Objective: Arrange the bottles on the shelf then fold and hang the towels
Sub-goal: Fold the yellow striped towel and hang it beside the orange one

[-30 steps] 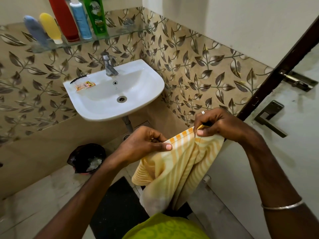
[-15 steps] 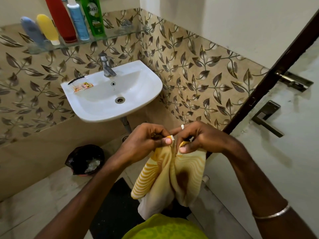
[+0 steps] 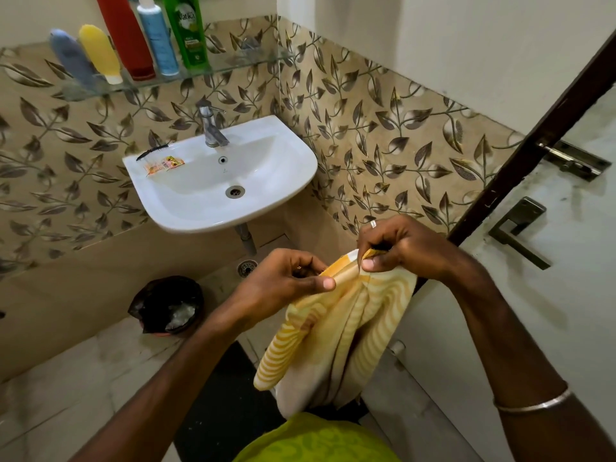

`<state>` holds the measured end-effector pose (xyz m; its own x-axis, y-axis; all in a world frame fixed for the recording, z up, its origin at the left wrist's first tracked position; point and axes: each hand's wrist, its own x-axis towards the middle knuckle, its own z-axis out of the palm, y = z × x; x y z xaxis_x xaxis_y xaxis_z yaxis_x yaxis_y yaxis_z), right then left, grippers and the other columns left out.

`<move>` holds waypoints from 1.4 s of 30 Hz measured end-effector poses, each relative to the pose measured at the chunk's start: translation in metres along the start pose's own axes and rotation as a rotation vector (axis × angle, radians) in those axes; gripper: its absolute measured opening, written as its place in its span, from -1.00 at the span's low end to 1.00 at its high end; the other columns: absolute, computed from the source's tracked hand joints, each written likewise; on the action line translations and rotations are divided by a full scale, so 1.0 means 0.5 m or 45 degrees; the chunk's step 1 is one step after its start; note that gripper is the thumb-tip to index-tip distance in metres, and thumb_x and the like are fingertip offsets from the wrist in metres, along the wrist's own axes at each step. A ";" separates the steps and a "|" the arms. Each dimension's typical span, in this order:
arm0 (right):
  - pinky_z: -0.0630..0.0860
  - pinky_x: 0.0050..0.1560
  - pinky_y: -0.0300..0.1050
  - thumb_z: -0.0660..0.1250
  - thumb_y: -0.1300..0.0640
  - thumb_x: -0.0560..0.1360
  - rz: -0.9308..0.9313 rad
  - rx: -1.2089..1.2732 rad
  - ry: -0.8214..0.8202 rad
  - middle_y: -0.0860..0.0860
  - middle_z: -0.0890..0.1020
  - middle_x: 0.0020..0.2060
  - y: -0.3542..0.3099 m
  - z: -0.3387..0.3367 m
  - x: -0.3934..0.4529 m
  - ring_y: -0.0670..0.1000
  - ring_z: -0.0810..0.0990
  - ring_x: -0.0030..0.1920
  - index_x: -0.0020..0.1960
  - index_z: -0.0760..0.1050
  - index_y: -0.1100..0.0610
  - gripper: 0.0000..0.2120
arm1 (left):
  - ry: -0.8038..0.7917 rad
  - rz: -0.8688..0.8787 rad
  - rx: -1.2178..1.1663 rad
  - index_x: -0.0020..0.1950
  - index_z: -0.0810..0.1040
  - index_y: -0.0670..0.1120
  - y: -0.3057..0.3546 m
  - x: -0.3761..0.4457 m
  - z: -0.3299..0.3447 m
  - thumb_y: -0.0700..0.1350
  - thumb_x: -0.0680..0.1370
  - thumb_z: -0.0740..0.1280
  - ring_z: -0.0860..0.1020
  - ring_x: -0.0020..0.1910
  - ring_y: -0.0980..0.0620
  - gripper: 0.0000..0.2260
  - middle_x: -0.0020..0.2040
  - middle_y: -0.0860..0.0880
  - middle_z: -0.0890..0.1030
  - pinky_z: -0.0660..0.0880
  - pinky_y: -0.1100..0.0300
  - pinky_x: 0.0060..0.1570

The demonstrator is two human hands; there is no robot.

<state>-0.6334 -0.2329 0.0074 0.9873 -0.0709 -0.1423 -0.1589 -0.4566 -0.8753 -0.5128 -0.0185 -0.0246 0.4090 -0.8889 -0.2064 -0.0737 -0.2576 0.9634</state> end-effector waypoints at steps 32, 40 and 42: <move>0.51 -0.11 -0.06 0.42 0.20 0.38 -0.023 0.146 -0.031 -0.02 0.65 -0.28 0.020 0.031 0.000 -0.04 0.59 -0.20 -0.24 0.68 0.02 -0.89 | 0.204 0.069 0.524 -0.01 0.69 -0.03 -0.012 0.003 0.008 -0.21 0.48 0.44 0.68 -0.17 0.01 -0.87 -0.15 0.01 0.71 0.63 -0.15 -0.11; 0.53 -0.13 -0.15 0.41 0.20 0.38 -0.047 0.145 0.004 0.00 0.65 -0.28 0.023 0.006 -0.005 -0.04 0.60 -0.19 -0.26 0.68 0.00 -0.86 | 0.375 0.011 0.786 -0.06 0.70 0.02 -0.044 0.003 -0.013 -0.17 0.43 0.48 0.65 -0.23 0.13 -0.87 -0.21 0.08 0.70 0.63 -0.01 -0.16; 0.52 -0.14 -0.19 0.41 0.20 0.37 -0.053 0.148 0.008 0.00 0.65 -0.28 0.023 0.000 -0.006 -0.05 0.59 -0.20 -0.27 0.68 -0.01 -0.85 | 0.392 0.007 0.793 -0.08 0.70 0.01 -0.050 0.005 -0.019 -0.16 0.44 0.48 0.66 -0.23 0.12 -0.90 -0.22 0.07 0.70 0.63 -0.02 -0.15</move>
<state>-0.6380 -0.2379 -0.0025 0.9930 -0.0597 -0.1020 -0.1166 -0.3536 -0.9281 -0.5016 -0.0105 -0.0475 0.6401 -0.7663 -0.0553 -0.5470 -0.5051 0.6676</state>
